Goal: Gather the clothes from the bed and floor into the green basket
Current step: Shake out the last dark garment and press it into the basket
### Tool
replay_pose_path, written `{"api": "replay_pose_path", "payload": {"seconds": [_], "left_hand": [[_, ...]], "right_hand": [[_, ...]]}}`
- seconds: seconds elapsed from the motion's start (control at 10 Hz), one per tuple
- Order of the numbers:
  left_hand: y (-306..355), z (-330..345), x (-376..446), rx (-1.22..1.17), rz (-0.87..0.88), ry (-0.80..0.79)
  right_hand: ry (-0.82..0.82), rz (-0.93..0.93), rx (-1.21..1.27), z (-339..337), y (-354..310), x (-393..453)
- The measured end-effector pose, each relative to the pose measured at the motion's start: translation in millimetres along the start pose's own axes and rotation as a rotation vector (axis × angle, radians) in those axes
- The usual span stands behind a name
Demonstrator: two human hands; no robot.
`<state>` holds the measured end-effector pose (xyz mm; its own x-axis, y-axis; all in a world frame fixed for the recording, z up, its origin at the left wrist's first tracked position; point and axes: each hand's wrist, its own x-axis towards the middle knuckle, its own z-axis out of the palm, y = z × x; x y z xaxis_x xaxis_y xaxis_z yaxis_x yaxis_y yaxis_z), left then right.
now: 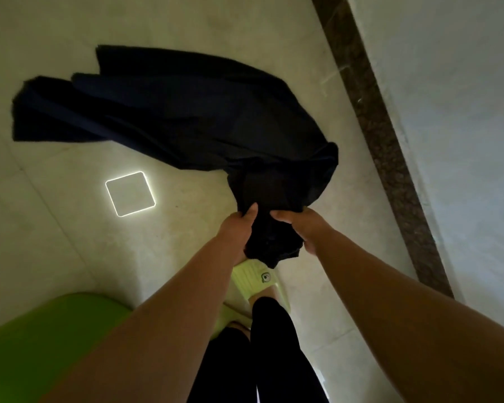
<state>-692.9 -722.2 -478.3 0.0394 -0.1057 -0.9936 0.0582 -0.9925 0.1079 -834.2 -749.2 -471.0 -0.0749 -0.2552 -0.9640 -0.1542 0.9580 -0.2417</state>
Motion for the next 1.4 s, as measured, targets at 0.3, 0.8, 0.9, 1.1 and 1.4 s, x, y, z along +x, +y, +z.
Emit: {"api": "replay_pose_path", "payload": {"seconds": [0.3,0.8,0.9,1.1,1.4], "left_hand": [[45.5,-85.1,-126.0,-0.383,-0.034,-0.131],[33.9,-205.1,-285.2,-0.860,0.333,-0.070],[31.1,-239.6,-291.5,-0.858,0.327,0.010],[5.6,-272.4,-324.8,-0.500,0.466,0.277],[-30.2,-278.6,-375.5,0.004,0.659,0.214]], "right_hand": [[-0.444,0.041,-0.088,35.2,-100.3,-131.4],[-0.869,0.267,-1.040,133.0,-102.3,-257.0],[-0.566,0.050,-1.055,135.5,-103.5,-255.8],[-0.391,-0.285,-1.133,170.0,-126.9,-272.4],[-0.323,-1.322,-1.703,252.7,-138.4,-341.2]]}}
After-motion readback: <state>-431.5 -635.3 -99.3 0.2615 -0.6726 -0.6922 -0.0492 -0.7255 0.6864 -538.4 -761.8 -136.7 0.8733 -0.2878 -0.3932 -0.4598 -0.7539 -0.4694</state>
